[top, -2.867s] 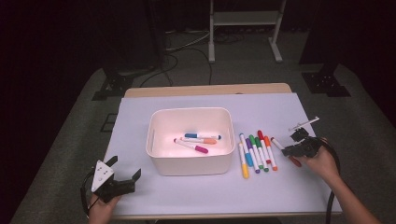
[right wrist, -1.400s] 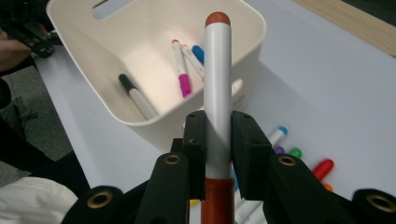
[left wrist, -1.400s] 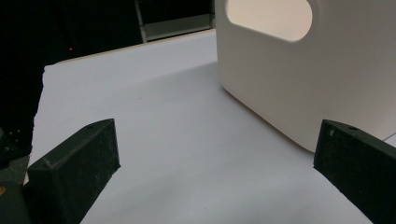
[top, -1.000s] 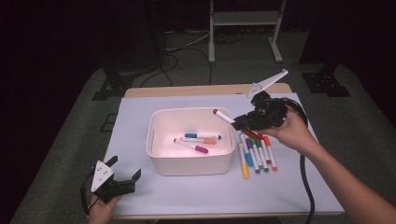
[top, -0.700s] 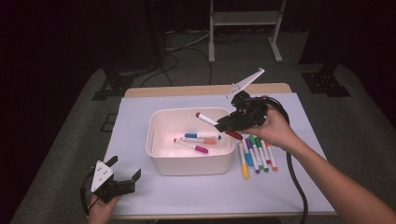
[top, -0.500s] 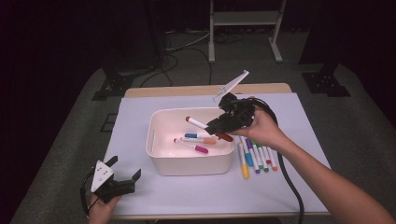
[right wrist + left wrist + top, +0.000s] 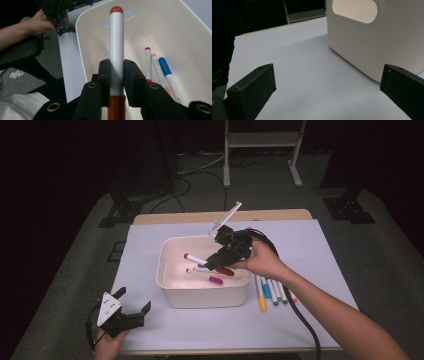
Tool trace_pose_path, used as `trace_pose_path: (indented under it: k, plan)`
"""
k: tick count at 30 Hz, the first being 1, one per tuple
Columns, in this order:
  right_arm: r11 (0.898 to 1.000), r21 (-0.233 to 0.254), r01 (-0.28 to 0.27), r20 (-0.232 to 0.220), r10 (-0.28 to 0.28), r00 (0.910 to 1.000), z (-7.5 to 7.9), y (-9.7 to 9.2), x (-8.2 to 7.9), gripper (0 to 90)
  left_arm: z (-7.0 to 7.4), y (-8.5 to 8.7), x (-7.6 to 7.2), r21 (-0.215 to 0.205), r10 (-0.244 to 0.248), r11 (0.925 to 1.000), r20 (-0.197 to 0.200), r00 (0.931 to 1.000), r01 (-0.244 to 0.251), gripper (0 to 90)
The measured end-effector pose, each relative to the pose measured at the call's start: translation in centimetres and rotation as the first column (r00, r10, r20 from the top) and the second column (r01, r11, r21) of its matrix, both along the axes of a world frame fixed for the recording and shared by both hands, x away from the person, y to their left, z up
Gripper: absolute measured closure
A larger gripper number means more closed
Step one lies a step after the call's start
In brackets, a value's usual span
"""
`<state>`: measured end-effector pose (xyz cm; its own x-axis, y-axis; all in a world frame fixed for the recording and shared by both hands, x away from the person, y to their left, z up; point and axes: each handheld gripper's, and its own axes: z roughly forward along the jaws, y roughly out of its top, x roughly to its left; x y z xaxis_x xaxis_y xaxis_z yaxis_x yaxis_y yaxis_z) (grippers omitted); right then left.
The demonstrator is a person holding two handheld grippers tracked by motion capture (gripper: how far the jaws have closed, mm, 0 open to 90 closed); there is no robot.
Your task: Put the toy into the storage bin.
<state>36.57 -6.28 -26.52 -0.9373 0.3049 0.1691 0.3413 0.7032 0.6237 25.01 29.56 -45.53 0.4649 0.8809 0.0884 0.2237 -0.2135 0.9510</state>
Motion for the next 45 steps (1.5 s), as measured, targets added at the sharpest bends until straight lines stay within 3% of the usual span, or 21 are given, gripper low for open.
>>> trace_pose_path:
  k: [10, 28, 45]
  plan:
    - [0.998, -0.018, -0.054, -0.028, 0.053, 0.9982, -1.8, 2.2, 0.6, 75.7, 0.0, 0.0, 0.0, 0.001, -0.001, 1.0, 0.001, 1.0, 0.001, 0.0]
    - [0.991, -0.074, -0.107, -0.087, 0.101, 0.9911, -5.5, 4.8, 1.7, 75.6, 0.0, 0.0, 0.0, 0.004, -0.004, 1.0, 0.002, 1.0, 0.004, 0.0]
    - [0.97, -0.176, -0.166, -0.13, 0.144, 0.981, -8.1, 6.7, 1.7, 75.6, 0.0, 0.0, 0.0, -0.005, -0.005, 1.0, 0.001, 1.0, 0.005, 0.0]
